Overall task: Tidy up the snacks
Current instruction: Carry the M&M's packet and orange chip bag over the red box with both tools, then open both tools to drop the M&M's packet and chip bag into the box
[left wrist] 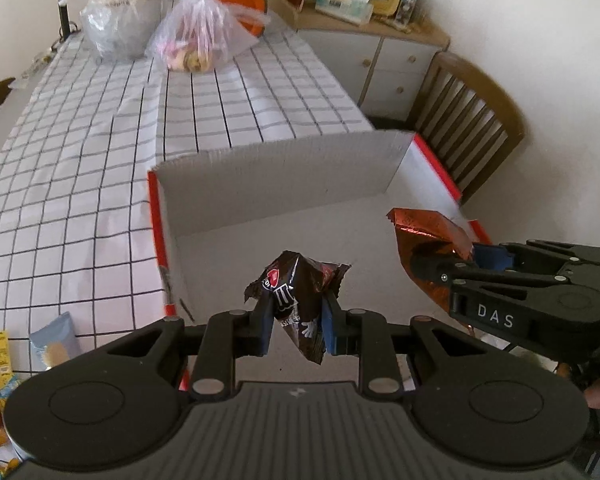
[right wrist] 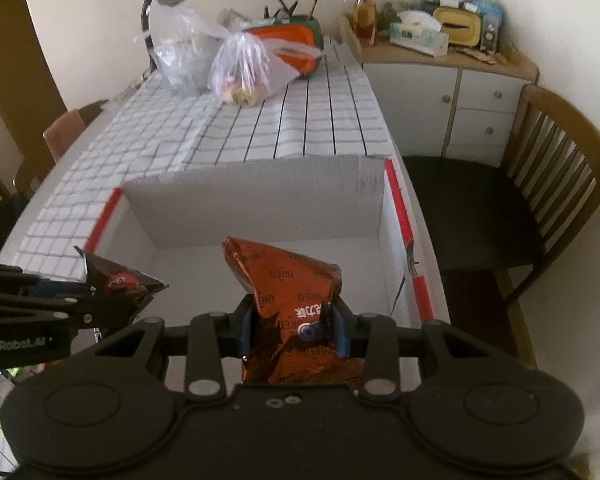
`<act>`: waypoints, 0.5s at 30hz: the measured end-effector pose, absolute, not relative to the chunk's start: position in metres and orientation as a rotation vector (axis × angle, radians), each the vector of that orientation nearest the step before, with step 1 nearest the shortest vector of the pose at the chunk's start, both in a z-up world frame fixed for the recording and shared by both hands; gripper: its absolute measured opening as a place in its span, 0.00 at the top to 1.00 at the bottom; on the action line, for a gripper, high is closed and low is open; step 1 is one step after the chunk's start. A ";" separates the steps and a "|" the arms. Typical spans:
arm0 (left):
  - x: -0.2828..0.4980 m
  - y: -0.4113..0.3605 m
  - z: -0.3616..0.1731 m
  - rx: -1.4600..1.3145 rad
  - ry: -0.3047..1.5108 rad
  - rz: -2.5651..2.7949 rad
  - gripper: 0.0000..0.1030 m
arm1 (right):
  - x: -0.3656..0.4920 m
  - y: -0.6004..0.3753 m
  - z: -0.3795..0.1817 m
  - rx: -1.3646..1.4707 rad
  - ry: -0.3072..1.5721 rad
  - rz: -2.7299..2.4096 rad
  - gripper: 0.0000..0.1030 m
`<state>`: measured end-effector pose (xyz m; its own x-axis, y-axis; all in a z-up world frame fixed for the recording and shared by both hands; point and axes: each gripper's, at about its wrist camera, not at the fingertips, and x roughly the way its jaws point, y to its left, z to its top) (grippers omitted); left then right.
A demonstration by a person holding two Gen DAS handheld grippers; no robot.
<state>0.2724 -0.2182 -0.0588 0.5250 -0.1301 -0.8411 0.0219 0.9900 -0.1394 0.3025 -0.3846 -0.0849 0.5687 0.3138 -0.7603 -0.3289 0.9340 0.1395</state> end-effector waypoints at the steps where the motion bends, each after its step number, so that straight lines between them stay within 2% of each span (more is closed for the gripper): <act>1: 0.276 -0.220 -0.063 -0.116 1.027 -0.087 0.77 | 0.306 -0.384 -0.089 -0.026 0.900 0.383 0.64; 15: 0.297 -0.233 -0.110 -0.084 1.147 -0.026 0.77 | 0.314 -0.374 -0.123 -0.109 0.979 0.442 0.64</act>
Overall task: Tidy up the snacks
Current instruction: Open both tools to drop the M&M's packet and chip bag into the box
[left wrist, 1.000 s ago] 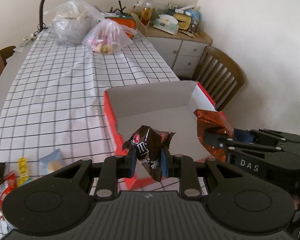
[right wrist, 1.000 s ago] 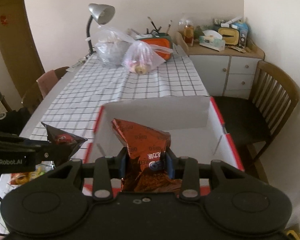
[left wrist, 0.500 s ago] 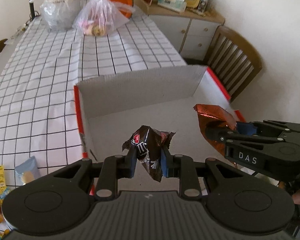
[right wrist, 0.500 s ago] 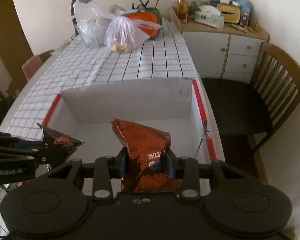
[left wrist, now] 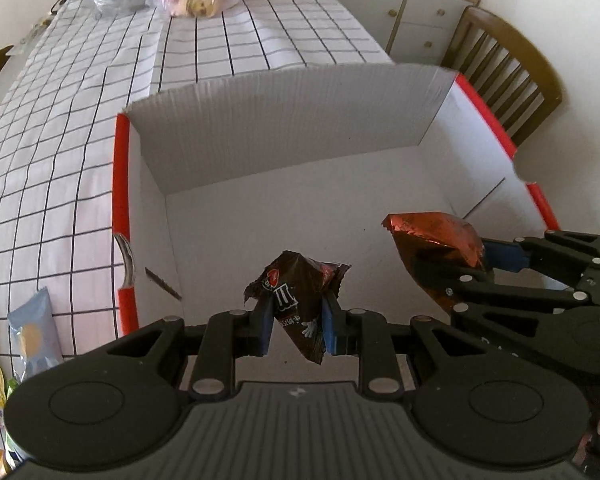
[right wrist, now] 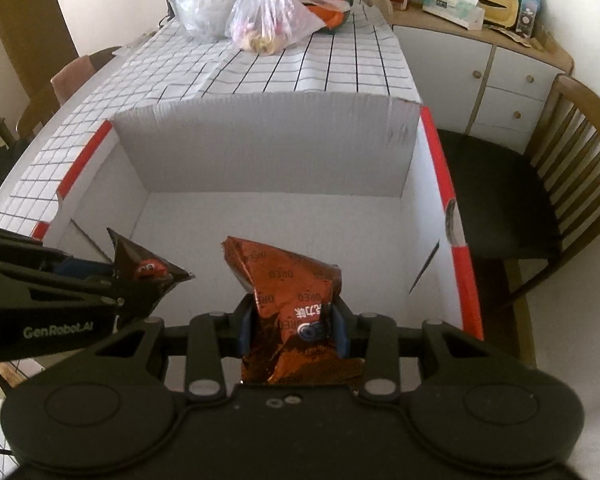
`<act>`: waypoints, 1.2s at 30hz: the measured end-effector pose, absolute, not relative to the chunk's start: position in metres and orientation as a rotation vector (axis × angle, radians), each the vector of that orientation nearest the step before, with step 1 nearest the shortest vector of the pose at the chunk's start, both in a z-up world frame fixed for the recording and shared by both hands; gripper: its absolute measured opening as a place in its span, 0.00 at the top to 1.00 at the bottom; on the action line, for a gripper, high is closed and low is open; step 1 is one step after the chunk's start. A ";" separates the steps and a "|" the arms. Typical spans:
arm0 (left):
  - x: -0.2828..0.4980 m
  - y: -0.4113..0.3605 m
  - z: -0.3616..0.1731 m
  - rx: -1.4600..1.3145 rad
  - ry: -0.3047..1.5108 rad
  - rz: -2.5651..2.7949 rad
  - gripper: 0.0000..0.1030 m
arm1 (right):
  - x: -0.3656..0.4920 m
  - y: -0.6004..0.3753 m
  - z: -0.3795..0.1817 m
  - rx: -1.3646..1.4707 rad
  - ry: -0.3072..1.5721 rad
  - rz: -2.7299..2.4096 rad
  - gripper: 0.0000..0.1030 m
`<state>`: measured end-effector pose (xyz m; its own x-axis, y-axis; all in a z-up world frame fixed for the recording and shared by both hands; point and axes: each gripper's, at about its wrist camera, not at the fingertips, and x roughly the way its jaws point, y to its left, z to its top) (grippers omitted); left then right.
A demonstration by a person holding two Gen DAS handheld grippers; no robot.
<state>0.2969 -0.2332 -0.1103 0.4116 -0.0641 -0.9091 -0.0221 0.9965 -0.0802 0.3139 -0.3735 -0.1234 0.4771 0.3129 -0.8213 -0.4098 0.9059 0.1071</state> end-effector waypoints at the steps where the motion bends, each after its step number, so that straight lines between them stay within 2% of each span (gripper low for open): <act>1: 0.297 -0.234 -0.112 -0.083 1.150 -0.024 0.77 | 0.314 -0.373 -0.124 -0.112 0.980 0.445 0.64; 11: 0.293 -0.236 -0.116 -0.072 1.148 -0.008 0.76 | 0.310 -0.373 -0.125 -0.118 0.981 0.468 0.61; 24: 0.269 -0.231 -0.088 -0.104 1.065 -0.024 0.71 | 0.290 -0.386 -0.092 -0.076 0.890 0.501 0.51; 25: 0.266 -0.230 -0.085 -0.107 1.056 -0.025 0.69 | 0.288 -0.387 -0.089 -0.072 0.881 0.505 0.49; 27: 0.260 -0.229 -0.079 -0.108 1.031 -0.018 0.55 | 0.284 -0.389 -0.082 -0.062 0.866 0.515 0.44; 29: 0.253 -0.227 -0.072 -0.108 0.995 -0.012 0.50 | 0.279 -0.391 -0.075 -0.050 0.850 0.522 0.38; 36: 0.230 -0.215 -0.053 -0.123 0.951 0.012 0.47 | 0.264 -0.390 -0.054 -0.030 0.801 0.562 0.24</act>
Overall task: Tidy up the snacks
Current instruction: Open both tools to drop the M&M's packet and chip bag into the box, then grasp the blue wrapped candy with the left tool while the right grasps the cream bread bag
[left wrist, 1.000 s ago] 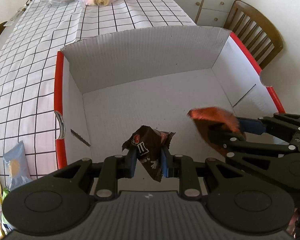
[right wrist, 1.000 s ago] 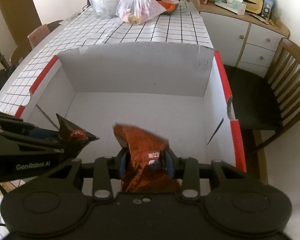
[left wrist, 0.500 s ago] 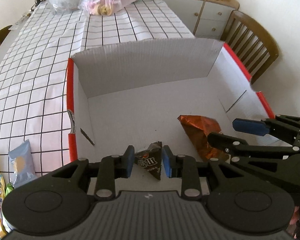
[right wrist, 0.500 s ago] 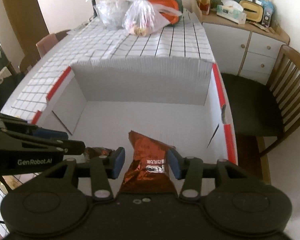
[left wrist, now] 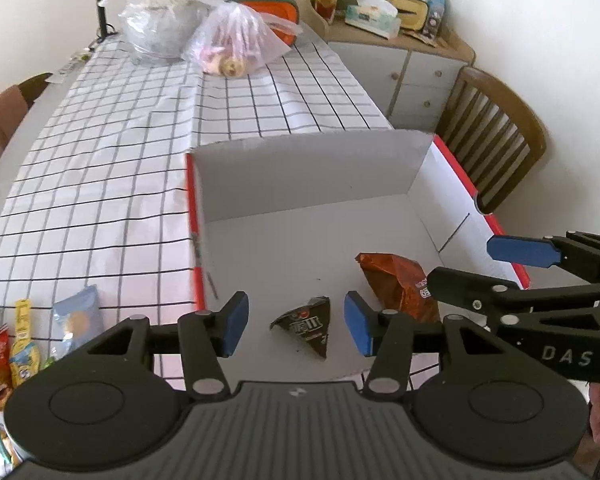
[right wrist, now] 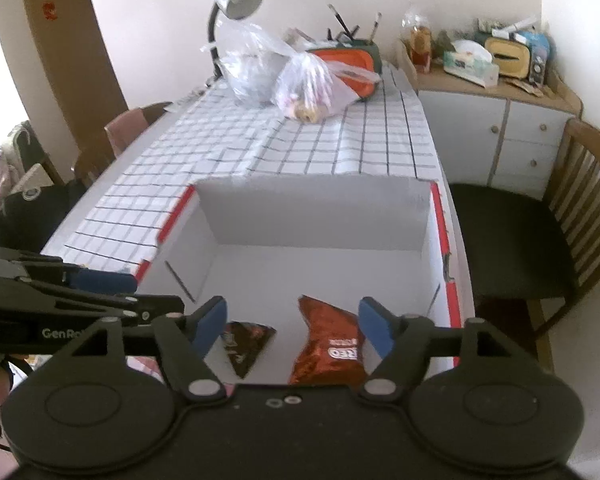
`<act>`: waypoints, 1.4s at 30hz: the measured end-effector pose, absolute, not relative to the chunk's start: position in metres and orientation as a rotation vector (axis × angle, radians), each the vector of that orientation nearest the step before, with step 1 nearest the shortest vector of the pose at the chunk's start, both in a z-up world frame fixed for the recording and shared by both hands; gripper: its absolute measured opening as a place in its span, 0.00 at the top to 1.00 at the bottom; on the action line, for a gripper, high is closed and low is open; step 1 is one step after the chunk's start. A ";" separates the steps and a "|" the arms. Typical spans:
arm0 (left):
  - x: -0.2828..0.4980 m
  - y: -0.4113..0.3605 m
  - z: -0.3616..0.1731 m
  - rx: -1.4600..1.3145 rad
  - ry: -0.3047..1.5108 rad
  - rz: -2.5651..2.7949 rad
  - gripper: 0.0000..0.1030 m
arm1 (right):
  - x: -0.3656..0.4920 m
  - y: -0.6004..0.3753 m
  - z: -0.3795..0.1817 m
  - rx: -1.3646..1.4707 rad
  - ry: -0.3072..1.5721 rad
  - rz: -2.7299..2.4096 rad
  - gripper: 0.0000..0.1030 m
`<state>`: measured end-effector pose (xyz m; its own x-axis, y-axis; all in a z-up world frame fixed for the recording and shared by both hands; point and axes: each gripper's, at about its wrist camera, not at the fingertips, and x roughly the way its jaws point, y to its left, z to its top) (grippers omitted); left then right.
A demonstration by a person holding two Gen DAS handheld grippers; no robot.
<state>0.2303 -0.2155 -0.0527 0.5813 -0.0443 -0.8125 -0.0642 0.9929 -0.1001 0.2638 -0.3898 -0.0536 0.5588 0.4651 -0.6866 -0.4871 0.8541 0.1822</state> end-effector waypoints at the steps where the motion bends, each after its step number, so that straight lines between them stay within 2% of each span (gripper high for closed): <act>1: 0.226 -0.213 -0.050 -0.126 0.941 0.014 0.46 | 0.261 -0.389 -0.050 -0.028 0.791 0.571 0.23; 7: 0.199 -0.196 -0.035 -0.159 0.891 0.051 0.42 | 0.241 -0.380 -0.033 -0.023 0.736 0.627 0.11; 11: 0.179 -0.182 -0.029 -0.179 0.863 0.079 0.37 | 0.226 -0.368 -0.026 -0.028 0.717 0.663 0.08; 16: 0.154 -0.161 -0.027 -0.196 0.847 0.099 0.35 | 0.207 -0.346 -0.023 -0.028 0.717 0.698 0.03; 21: 0.131 -0.134 -0.031 -0.211 0.847 0.124 0.28 | 0.191 -0.319 -0.026 -0.035 0.739 0.687 0.01; 42: 0.053 0.029 -0.069 -0.219 0.950 0.217 0.27 | 0.142 -0.197 -0.086 -0.019 0.938 0.652 0.01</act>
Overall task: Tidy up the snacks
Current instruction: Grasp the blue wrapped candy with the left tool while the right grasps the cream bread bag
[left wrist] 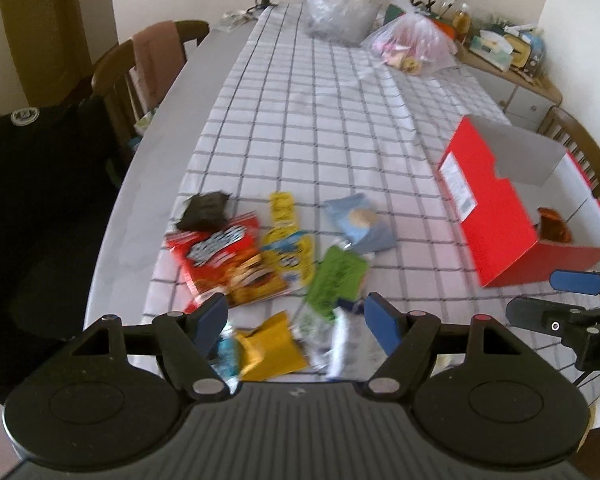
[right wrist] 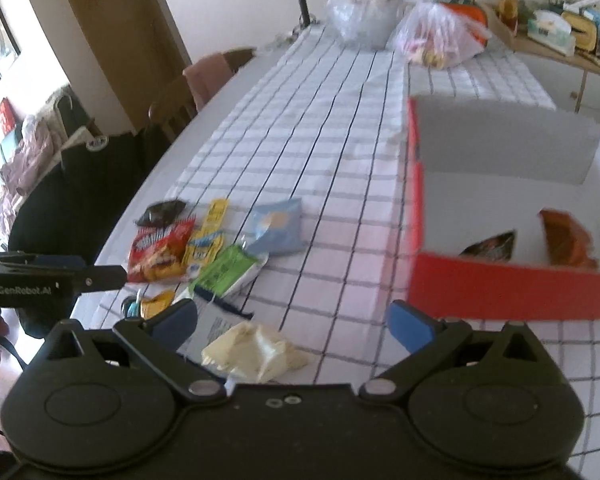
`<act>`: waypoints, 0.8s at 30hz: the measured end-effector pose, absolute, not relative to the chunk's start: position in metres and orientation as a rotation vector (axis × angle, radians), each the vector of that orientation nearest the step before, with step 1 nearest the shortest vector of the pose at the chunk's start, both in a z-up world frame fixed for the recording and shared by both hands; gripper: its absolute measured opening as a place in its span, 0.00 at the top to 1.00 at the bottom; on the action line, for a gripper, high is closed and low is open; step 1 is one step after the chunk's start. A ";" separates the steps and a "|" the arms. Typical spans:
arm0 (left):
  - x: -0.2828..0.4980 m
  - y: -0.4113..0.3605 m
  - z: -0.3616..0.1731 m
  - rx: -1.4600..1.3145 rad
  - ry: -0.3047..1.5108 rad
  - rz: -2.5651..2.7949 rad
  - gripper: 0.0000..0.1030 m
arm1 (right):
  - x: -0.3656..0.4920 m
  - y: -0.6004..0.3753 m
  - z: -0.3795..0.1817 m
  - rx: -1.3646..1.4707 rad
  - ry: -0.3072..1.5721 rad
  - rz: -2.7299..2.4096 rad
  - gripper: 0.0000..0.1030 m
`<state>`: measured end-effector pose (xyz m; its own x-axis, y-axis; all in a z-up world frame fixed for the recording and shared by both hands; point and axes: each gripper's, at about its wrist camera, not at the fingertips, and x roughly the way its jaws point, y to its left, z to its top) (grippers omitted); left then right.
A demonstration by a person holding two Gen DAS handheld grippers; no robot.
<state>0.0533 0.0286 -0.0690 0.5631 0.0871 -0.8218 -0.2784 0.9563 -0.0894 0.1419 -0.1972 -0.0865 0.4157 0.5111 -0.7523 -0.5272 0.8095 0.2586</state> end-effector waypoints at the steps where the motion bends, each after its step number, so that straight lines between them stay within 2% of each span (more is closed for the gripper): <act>1: 0.051 0.034 -0.073 -0.217 0.957 0.219 0.27 | 0.141 -0.192 -0.090 -0.023 0.949 0.650 0.02; 11: 0.034 0.062 -0.108 -0.197 1.010 0.216 0.28 | 0.132 -0.162 -0.121 -0.059 1.036 0.617 0.06; 13: 0.034 0.064 -0.114 -0.199 1.023 0.201 0.34 | 0.133 -0.159 -0.125 -0.062 1.047 0.608 0.08; 14: 0.034 0.064 -0.117 -0.197 1.028 0.195 0.40 | 0.133 -0.157 -0.127 -0.064 1.055 0.605 0.09; 17: 0.036 0.066 -0.127 -0.198 1.042 0.196 0.45 | 0.134 -0.154 -0.133 -0.069 1.073 0.599 0.11; 21: 0.038 0.071 -0.139 -0.220 1.059 0.196 0.63 | 0.135 -0.152 -0.138 -0.067 1.085 0.590 0.18; 24: 0.040 0.073 -0.146 -0.236 1.075 0.194 0.69 | 0.136 -0.150 -0.140 -0.068 1.088 0.588 0.20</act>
<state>0.0403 0.0729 -0.1460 0.4628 0.0422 -0.8855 -0.2704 0.9580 -0.0956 0.1360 -0.1496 -0.1401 0.3278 0.4162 -0.8481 -0.4816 0.8459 0.2290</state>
